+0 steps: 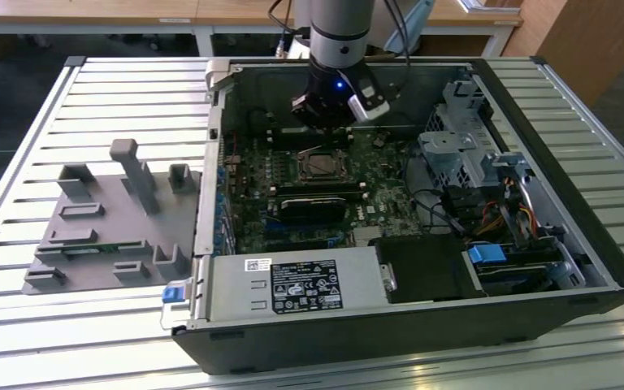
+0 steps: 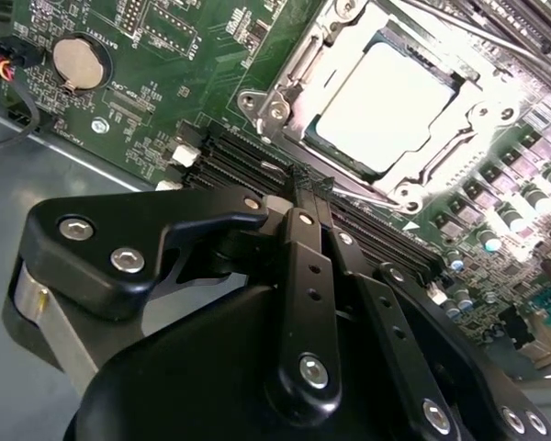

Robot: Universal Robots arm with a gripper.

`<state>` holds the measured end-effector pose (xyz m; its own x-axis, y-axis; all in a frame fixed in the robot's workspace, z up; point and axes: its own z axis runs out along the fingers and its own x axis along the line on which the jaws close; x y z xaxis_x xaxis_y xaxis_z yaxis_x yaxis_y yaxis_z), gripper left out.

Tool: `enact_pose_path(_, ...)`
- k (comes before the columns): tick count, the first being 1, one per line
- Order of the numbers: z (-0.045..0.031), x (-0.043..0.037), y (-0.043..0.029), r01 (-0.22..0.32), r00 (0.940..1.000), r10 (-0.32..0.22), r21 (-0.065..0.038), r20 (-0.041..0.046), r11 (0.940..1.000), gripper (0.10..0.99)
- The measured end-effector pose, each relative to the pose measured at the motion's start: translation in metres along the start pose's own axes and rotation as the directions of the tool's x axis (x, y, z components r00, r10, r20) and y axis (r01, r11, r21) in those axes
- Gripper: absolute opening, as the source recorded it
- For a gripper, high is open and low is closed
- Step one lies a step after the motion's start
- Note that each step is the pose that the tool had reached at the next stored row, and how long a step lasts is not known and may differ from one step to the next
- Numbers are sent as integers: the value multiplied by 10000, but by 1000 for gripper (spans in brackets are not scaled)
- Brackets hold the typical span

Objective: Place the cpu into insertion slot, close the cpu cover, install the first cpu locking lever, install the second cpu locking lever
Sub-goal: 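Install the first cpu locking lever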

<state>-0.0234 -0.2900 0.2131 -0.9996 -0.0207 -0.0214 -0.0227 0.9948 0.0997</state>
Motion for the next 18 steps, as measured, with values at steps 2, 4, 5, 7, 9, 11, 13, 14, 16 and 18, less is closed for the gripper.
enact_pose_path(2,9,-14,-1,0,10000,0,0,0,10000,118)
enact_pose_path(4,21,-21,-3,1,10000,-1,0,0,10000,118)
enact_pose_path(5,28,-23,-3,1,10000,-1,0,-1,10000,118)
enact_pose_path(7,46,-25,-5,0,10000,0,0,0,10000,118)
enact_pose_path(9,64,-31,-7,1,10000,-1,0,0,10000,118)
enact_pose_path(11,80,-34,-9,0,10000,0,0,0,10000,118)
enact_pose_path(13,95,-36,-10,0,10000,0,1,-1,10000,118)
enact_pose_path(14,102,-37,-11,1,10000,-1,1,-1,10000,118)
enact_pose_path(16,117,-38,-13,0,10000,0,1,0,10000,118)
enact_pose_path(18,132,-39,-14,1,10000,-1,0,0,10000,118)
